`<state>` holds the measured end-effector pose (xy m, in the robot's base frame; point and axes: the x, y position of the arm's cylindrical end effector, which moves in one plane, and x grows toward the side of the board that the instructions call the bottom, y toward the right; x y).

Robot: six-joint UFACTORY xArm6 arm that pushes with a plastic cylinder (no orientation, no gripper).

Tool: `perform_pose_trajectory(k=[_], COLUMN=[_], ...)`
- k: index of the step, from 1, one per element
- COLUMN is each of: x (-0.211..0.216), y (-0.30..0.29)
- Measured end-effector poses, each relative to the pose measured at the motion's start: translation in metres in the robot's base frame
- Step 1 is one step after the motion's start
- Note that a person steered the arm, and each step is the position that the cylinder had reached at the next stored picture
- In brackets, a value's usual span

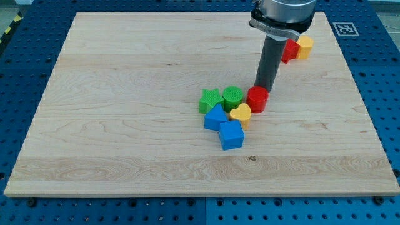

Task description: Slide the red star downwards of the board

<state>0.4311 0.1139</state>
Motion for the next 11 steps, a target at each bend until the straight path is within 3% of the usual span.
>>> perform_pose_trajectory(k=[4, 8, 11], x=[-0.001, -0.092, -0.131], y=[-0.002, -0.002, 0.014])
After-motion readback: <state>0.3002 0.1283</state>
